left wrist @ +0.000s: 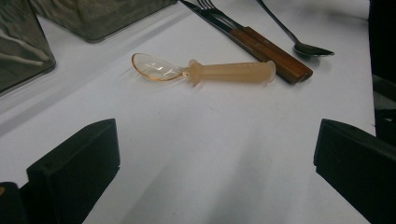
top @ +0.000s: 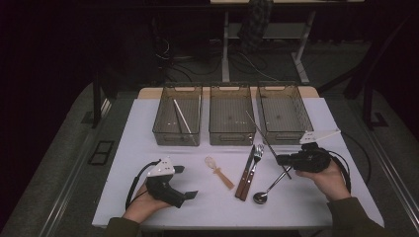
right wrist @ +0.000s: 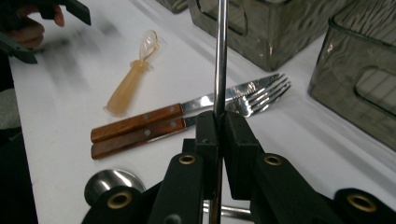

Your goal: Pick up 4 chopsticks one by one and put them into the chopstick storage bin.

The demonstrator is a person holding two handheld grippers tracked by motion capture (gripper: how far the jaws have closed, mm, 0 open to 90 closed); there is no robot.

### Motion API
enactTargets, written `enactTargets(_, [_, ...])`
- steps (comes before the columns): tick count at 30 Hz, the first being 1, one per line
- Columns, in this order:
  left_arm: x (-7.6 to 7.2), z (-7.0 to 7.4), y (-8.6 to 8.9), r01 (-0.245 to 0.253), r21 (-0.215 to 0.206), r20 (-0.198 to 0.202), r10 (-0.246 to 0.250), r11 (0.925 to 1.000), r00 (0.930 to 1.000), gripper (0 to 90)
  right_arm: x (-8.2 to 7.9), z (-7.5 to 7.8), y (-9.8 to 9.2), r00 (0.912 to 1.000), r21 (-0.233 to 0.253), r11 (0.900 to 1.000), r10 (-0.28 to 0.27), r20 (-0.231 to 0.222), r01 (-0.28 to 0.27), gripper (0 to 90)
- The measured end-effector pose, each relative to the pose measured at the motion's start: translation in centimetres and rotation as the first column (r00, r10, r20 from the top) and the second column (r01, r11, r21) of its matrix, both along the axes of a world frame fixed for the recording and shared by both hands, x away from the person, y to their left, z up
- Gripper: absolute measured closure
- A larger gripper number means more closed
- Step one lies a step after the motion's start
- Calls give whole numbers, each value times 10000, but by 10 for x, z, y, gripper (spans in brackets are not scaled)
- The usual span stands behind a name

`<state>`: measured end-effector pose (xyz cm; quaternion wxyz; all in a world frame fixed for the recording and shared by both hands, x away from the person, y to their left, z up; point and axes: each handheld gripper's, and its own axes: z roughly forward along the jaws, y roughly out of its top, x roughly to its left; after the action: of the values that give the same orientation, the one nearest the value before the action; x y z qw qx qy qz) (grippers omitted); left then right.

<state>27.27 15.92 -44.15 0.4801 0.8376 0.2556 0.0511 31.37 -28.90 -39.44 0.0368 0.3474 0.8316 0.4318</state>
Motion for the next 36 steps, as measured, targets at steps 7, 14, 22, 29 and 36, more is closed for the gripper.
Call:
enactTargets(7, [0,0,1,-8,-86,-11,8,10000,10000,0,2,3,5,9994,408,9990,-209,275,198,849])
enactTargets(14, [-1,-1,2,1,-191,-87,-3,9998,10000,0,7,5,12,9982,663,9975,-293,521,258,848])
enactTargets(22, [-1,-1,3,-93,-82,-4,93,9999,10000,0,15,8,22,9963,994,9943,-455,731,382,848])
enactTargets(29, [0,-1,3,-96,-72,-11,96,9999,10000,0,22,9,35,9949,1245,9917,-449,900,335,849])
enactTargets(36, [0,-1,3,-108,-117,-16,108,9999,9999,0,32,12,54,9938,1471,9888,-404,1039,248,848])
